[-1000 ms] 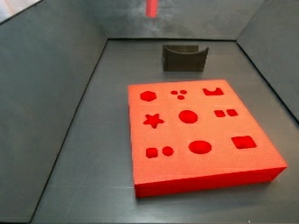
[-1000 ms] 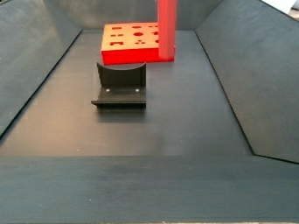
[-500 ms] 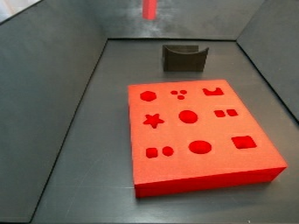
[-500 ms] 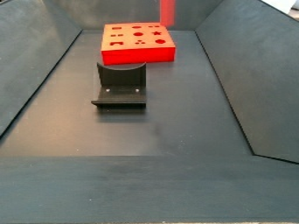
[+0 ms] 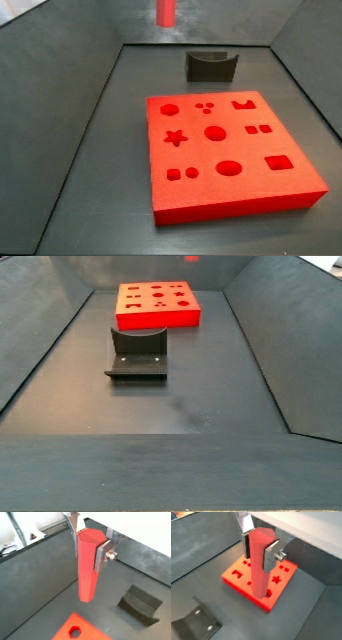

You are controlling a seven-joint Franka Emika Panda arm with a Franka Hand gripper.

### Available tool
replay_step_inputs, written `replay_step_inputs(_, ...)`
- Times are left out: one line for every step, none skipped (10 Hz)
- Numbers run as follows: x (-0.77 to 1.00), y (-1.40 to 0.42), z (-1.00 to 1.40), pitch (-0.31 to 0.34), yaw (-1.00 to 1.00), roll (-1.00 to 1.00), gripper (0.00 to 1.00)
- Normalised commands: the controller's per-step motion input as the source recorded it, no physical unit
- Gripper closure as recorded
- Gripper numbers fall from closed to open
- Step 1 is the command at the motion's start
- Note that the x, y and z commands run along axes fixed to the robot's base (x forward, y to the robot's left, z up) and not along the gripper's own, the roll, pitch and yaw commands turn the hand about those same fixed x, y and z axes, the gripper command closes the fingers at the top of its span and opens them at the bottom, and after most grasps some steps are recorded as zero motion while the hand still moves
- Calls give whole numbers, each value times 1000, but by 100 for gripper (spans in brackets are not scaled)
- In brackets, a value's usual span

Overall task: Pick up the hexagon object. Move up. Move to above the board. Insert the hexagon object.
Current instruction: Move to above the board, then insert the hexagon object.

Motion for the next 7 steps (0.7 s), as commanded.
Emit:
replay_step_inputs(-89,-1000,275,37,12,-2,100)
replay_step_inputs(-85,-1000,278,42,10,-6,100)
replay_step_inputs(-49,-796,229,50,6,9,100)
replay_step_inputs(-23,-607,179,65,4,4,100)
replay_step_inputs(18,-319,102,87,10,0,100)
replay_step_inputs(31,-198,64,91,11,3,100)
replay_step_inputs(-340,794,-1000,-43,20,47,100)
